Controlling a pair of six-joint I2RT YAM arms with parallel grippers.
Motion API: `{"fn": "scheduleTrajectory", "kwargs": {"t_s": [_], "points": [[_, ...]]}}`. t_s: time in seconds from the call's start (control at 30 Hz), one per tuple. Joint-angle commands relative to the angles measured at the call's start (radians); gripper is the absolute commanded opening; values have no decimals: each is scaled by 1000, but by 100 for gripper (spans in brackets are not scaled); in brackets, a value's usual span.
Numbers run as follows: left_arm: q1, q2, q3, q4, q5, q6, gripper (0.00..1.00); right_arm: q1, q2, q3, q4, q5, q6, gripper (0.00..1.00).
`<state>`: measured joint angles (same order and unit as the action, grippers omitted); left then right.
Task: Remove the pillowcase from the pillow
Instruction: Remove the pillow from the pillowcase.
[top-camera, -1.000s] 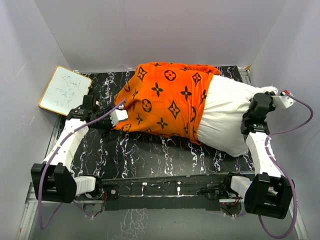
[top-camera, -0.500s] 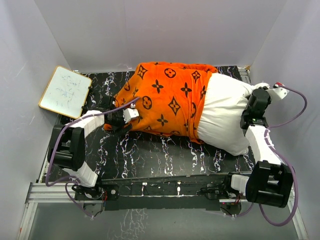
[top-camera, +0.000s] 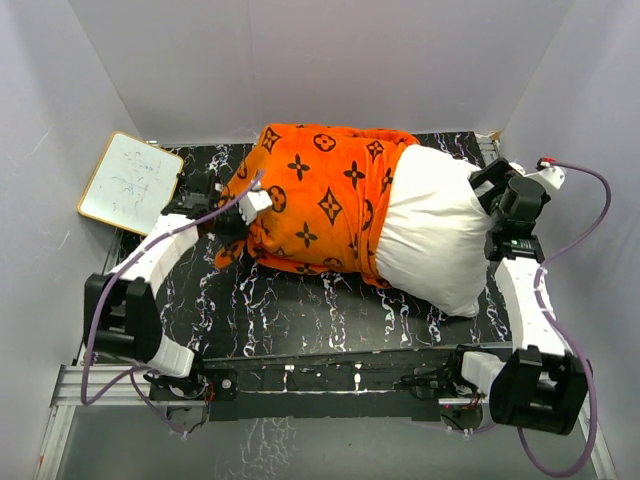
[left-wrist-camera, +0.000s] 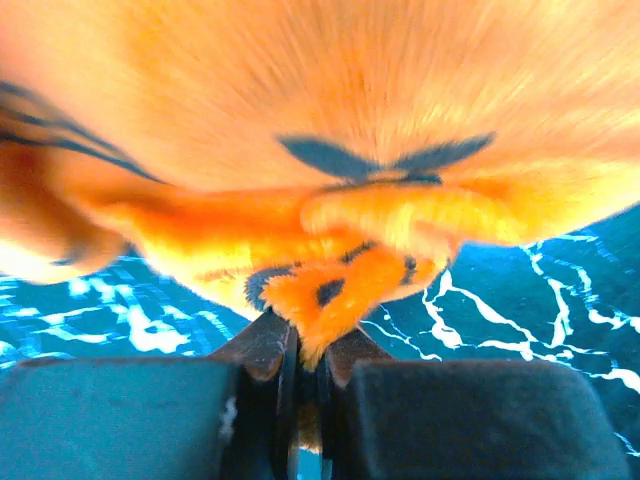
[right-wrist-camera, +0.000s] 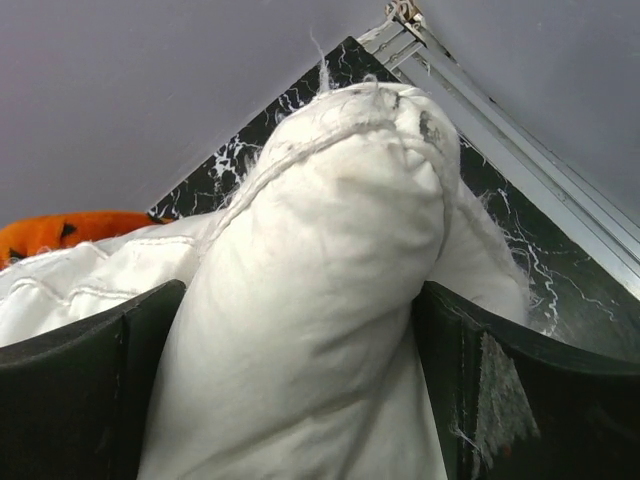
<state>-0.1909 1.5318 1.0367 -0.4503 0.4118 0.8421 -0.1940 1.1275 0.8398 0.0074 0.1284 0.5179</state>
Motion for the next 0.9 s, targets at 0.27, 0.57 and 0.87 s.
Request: {"fn": "scheduleTrajectory", "kwargs": {"t_s": [0.27,0.57,0.87], "points": [[-1,-155,606,-346,107,-232,0,38,77,168,-295,-18,-10,98],[-2,-1,1083,-337,70,-370,0,341,213,454,-440,410,-36,98],[-18,51,1220,-133,-66,-349,0,378,-219,171,-489,117,-19,98]]}}
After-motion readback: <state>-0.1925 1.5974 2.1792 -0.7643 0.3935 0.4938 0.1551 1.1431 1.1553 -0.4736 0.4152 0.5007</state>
